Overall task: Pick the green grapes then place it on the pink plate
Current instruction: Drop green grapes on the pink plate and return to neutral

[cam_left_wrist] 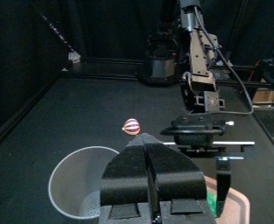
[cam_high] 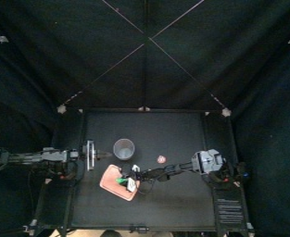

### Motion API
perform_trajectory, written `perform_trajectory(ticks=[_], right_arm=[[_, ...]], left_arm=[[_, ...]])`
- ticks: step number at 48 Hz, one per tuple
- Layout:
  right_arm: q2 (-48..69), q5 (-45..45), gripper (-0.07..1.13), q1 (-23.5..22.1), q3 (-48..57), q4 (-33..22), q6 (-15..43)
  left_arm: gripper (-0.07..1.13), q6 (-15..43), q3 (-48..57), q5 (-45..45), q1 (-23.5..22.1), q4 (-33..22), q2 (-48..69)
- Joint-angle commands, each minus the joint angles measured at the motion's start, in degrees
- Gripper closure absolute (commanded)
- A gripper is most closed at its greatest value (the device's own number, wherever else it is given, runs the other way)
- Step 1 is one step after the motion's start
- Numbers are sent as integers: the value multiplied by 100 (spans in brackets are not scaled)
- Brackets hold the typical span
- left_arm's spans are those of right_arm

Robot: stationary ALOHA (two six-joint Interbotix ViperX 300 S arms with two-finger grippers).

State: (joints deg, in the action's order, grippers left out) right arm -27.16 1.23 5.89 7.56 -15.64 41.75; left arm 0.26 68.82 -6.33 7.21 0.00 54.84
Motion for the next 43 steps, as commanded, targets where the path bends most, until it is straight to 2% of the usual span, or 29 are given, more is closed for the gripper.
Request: perform_trajectory(ticks=[1, 11, 18, 29, 43], right_arm=[[123, 123, 29, 9, -176, -18, -18], [132, 404, 12, 18, -290, -26, -26], [272, 589, 12, 35, -369, -220, -26], [958, 1336, 12, 9, -176, -861, 35], [1740, 1011, 12, -88, 642, -1318, 35]], left_arm=[[91, 9, -141, -62, 9, 9, -18], [91, 9, -141, -53, 9, 9, -18], [91, 9, -141, -53, 18, 9, -26], [91, 9, -141, -53, 18, 9, -18], [91, 9, -97, -53, 9, 9, -26]])
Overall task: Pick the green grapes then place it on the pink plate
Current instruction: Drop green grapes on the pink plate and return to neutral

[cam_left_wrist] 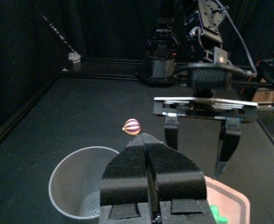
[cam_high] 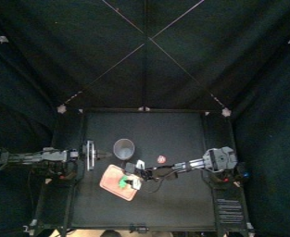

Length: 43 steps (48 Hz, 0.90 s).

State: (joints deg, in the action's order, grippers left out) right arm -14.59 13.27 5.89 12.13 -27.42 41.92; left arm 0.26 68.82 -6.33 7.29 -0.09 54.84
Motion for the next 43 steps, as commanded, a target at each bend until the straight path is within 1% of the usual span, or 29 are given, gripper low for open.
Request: perform_trajectory(ticks=[1, 11, 21, 33, 43], right_arm=[[527, -255, 12, -105, 264, -176, 9], [1063, -1459, 12, -316, 1160, -747, -18], [1714, -2426, 12, -686, 2048, -835, -35], [2373, -2979, 12, -1037, 2839, -861, -62], [2786, -3375, 12, -1116, 3261, -1037, -193]], left_arm=[[91, 9, -97, -53, 9, 18, -26], [91, 0, -35, -53, 9, 9, -26], [91, -9, -18, -62, 0, -9, -18], [91, 0, 0, -62, 9, -9, -18], [91, 0, 70, -53, 62, -9, -9]])
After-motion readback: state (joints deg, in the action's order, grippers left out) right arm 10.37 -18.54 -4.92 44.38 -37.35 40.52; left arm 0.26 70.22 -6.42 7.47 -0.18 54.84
